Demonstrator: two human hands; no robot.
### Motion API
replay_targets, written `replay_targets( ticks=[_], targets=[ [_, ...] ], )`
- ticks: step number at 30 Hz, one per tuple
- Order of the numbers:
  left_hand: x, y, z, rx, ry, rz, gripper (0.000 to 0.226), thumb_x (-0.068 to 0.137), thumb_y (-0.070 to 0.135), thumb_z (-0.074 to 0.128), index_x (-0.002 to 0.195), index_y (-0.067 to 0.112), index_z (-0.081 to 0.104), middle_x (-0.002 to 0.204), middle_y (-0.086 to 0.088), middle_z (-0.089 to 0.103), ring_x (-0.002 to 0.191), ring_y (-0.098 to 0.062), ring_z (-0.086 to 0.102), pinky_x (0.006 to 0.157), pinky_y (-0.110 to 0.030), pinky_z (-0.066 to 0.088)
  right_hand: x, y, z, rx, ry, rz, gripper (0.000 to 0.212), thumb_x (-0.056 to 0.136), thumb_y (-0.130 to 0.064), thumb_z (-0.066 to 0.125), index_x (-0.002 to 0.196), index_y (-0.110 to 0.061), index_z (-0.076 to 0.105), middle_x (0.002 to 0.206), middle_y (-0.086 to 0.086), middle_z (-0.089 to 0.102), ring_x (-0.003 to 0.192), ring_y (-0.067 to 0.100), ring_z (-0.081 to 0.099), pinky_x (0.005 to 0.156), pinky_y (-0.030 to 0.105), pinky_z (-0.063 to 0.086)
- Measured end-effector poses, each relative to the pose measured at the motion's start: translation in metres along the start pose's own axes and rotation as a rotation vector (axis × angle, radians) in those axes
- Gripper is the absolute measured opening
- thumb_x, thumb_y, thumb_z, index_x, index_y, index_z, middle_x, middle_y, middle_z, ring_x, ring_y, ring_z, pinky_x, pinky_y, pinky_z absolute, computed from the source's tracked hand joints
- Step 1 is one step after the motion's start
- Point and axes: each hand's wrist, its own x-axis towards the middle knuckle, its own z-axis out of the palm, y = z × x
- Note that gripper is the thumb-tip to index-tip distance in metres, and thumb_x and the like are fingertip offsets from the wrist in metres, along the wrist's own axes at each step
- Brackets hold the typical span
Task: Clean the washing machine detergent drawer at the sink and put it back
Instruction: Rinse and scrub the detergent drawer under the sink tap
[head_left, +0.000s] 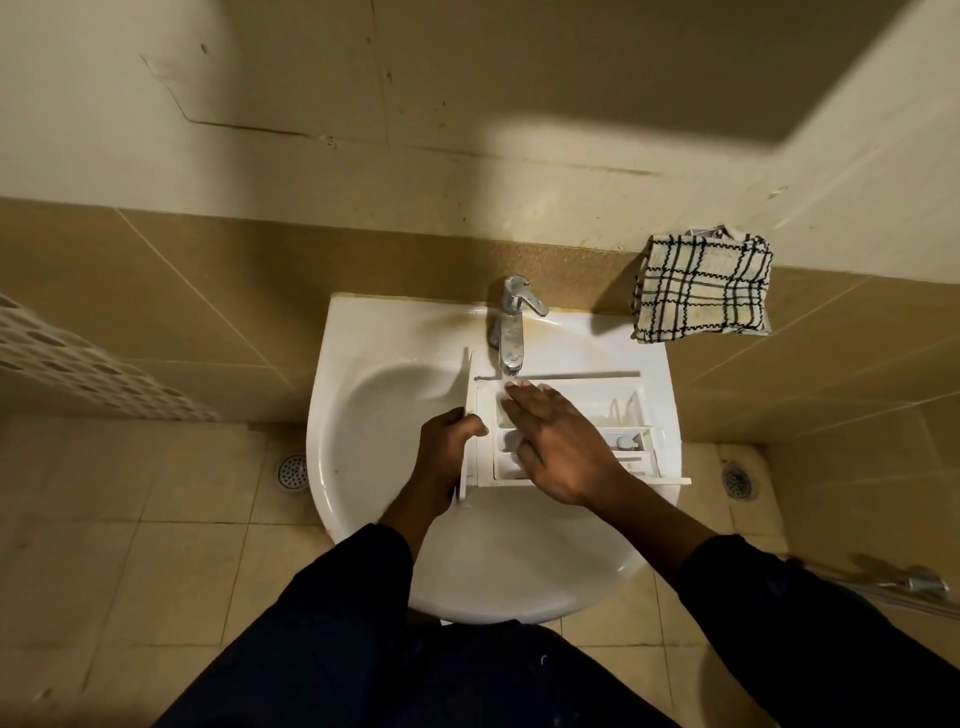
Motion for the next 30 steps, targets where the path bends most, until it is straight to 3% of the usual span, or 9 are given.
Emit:
replay_targets(
  ticks=[4, 7, 10, 13, 16, 20, 22, 25, 30],
  targets=[
    [0.003, 0.002, -0.002, -0.011, -0.038, -0.009, 0.045, 0.054, 0.018, 0.063, 0.086, -0.013, 0.055, 0.077, -0.011, 0.051, 0.074, -0.023, 0.047, 0.070, -0.037, 0.037, 0.006, 0.000, 0.003, -0.032, -0.048, -0.040, 0.066, 0.087, -0.033, 0.020, 0.143, -0.005, 0.041, 0.152, 0.015, 0.035, 0.142, 0.030, 0.030, 0.118, 0.039, 0.016],
    [0.000, 0.003, -0.007, -0.032, -0.070, -0.003, 0.039, 0.057, 0.013, 0.059, 0.086, -0.013, 0.056, 0.078, -0.012, 0.054, 0.075, -0.024, 0.048, 0.072, -0.036, 0.037, 0.006, -0.002, 0.001, -0.042, -0.037, -0.029, 0.066, 0.088, -0.033, 0.019, 0.143, -0.004, 0.042, 0.151, 0.016, 0.037, 0.142, 0.030, 0.031, 0.118, 0.038, 0.015],
    [-0.002, 0.001, -0.009, -0.039, -0.099, 0.009, 0.016, 0.064, 0.005, 0.055, 0.075, 0.000, 0.064, 0.074, -0.009, 0.058, 0.072, -0.023, 0.051, 0.068, -0.031, 0.041, 0.003, -0.004, 0.001, -0.046, -0.020, -0.028, 0.064, 0.088, -0.032, 0.023, 0.140, -0.003, 0.046, 0.148, 0.017, 0.040, 0.139, 0.031, 0.036, 0.117, 0.041, 0.020],
    [-0.002, -0.001, -0.007, -0.032, -0.131, 0.019, 0.026, 0.073, -0.006, 0.049, 0.067, 0.012, 0.067, 0.069, -0.003, 0.062, 0.065, -0.019, 0.055, 0.061, -0.025, 0.045, -0.002, -0.004, 0.003, -0.048, -0.002, -0.018, 0.061, 0.089, -0.031, 0.027, 0.138, -0.002, 0.048, 0.147, 0.018, 0.042, 0.138, 0.032, 0.038, 0.116, 0.044, 0.024],
    [-0.002, -0.001, -0.008, -0.042, -0.147, 0.025, 0.018, 0.069, 0.000, 0.053, 0.076, 0.006, 0.069, 0.074, -0.009, 0.063, 0.066, -0.022, 0.057, 0.064, -0.028, 0.046, -0.006, -0.004, 0.005, -0.059, 0.014, -0.019, 0.059, 0.090, -0.030, 0.029, 0.138, -0.002, 0.047, 0.148, 0.018, 0.041, 0.140, 0.031, 0.035, 0.116, 0.044, 0.025],
    [-0.005, 0.005, -0.004, -0.048, -0.148, 0.001, 0.037, 0.059, 0.011, 0.061, 0.088, -0.011, 0.060, 0.079, -0.015, 0.057, 0.074, -0.025, 0.054, 0.071, -0.037, 0.042, -0.002, -0.006, 0.007, -0.055, 0.004, -0.060, 0.057, 0.091, -0.029, 0.030, 0.141, -0.005, 0.045, 0.151, 0.015, 0.036, 0.142, 0.029, 0.031, 0.118, 0.042, 0.022],
    [-0.006, 0.008, -0.002, -0.033, -0.157, 0.003, 0.039, 0.060, 0.011, 0.062, 0.089, -0.014, 0.056, 0.079, -0.013, 0.055, 0.074, -0.023, 0.053, 0.070, -0.035, 0.041, 0.000, -0.008, 0.006, -0.040, -0.001, -0.073, 0.056, 0.092, -0.028, 0.029, 0.140, -0.006, 0.045, 0.152, 0.014, 0.036, 0.142, 0.029, 0.031, 0.117, 0.043, 0.023],
    [-0.005, 0.010, -0.005, -0.020, -0.188, 0.017, 0.018, 0.070, 0.001, 0.056, 0.085, -0.006, 0.062, 0.076, -0.012, 0.059, 0.067, -0.020, 0.057, 0.062, -0.025, 0.046, -0.001, -0.008, 0.003, -0.032, 0.015, -0.064, 0.056, 0.091, -0.028, 0.030, 0.140, -0.006, 0.046, 0.151, 0.014, 0.037, 0.141, 0.029, 0.032, 0.117, 0.043, 0.023],
    [0.003, 0.006, -0.016, 0.025, -0.239, 0.047, 0.052, 0.051, 0.017, 0.060, 0.093, -0.013, 0.052, 0.080, -0.013, 0.051, 0.076, -0.025, 0.048, 0.074, -0.039, 0.038, -0.005, -0.013, 0.000, -0.044, 0.025, -0.058, 0.056, 0.092, -0.029, 0.029, 0.139, -0.005, 0.047, 0.151, 0.016, 0.037, 0.140, 0.030, 0.034, 0.118, 0.041, 0.021]
  ],
)
